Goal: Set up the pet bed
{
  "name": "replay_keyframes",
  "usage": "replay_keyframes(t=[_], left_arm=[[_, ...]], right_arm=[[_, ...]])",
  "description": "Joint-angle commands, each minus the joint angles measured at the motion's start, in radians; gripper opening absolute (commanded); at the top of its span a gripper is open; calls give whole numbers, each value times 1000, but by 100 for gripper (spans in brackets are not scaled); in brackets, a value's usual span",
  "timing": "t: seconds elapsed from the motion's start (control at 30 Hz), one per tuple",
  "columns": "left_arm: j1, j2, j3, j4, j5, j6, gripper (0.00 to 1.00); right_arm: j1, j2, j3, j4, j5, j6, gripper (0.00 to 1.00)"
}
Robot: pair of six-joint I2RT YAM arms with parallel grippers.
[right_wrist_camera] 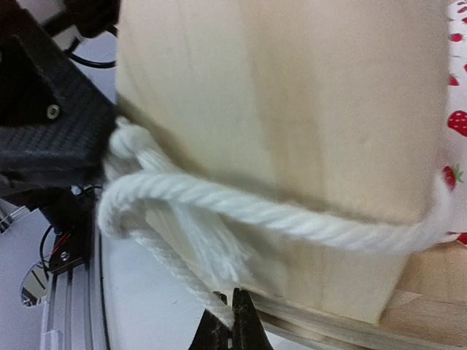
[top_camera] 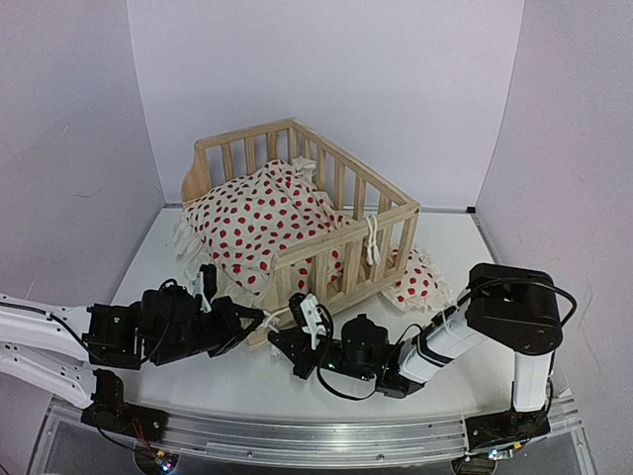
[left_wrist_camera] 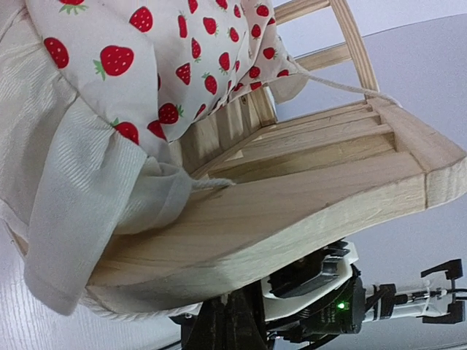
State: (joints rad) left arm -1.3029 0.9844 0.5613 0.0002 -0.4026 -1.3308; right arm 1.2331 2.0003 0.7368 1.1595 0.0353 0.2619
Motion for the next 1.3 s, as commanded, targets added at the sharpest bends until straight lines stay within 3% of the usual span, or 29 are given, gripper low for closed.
replay_keyframes(t=[0.0,0.2,0.47,0.9,1.27], left_arm=[[15,-21,37,134,36,220,0],[12,98,162,138,164,519,0],[13,286,343,88,18,751,0],[14,413,471,23,-145,823,0],[13,492,511,6,-185,782,0]], right_arm=[[2,-5,-5,43,116,33,0],[27,9,-43,130,137,62,0],[121,130,45,224,287,-48,0],[156,340,244,150,326,-70,0],[174,311,205,23,388,-63,0]])
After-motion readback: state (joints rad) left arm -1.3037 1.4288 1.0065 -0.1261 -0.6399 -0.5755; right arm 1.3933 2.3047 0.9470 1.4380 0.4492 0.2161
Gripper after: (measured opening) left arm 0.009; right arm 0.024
